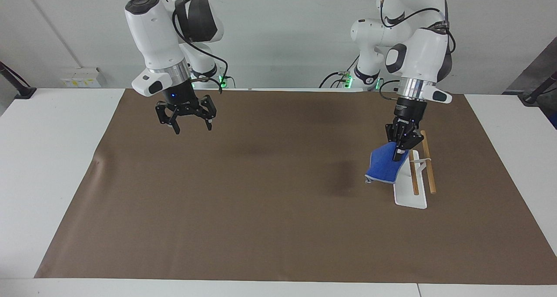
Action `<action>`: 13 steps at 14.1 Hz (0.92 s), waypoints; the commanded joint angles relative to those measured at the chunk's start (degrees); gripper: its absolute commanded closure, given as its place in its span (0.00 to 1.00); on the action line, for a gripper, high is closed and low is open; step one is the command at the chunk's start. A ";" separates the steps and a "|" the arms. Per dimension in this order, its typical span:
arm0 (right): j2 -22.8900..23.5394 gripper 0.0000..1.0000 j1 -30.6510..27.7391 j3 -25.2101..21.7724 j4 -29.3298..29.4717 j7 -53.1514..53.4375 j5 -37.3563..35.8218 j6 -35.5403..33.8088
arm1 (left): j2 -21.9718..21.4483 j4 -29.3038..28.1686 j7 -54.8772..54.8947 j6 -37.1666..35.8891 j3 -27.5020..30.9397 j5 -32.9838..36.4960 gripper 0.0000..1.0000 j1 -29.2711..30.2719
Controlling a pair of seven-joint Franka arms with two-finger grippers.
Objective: Right arm passes towel to left arm to hang
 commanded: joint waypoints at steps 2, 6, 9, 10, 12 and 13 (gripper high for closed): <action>0.63 0.00 2.56 -4.77 8.13 4.22 -6.14 -10.41 | -2.18 -2.77 0.34 2.98 -0.69 1.12 1.00 3.93; 0.54 0.00 2.04 -9.87 15.17 3.52 -6.41 -20.88 | -2.35 -3.73 0.43 2.98 -0.78 1.20 1.00 8.32; 0.45 0.00 1.69 -11.12 17.47 2.20 -6.50 -24.59 | -2.44 -4.53 0.52 2.98 -0.78 1.12 1.00 10.96; 0.02 0.00 0.82 -11.29 16.51 2.02 -5.80 -24.68 | -2.44 -4.53 0.52 3.07 -0.69 1.12 1.00 12.01; -1.21 0.00 -1.21 -11.64 14.14 1.93 -3.61 -24.16 | -2.44 -4.53 0.34 2.89 -0.69 1.12 1.00 13.17; -1.31 0.00 -1.21 -11.64 14.04 1.93 -3.60 -24.42 | -2.53 -4.62 -0.44 2.46 -0.60 1.12 1.00 14.39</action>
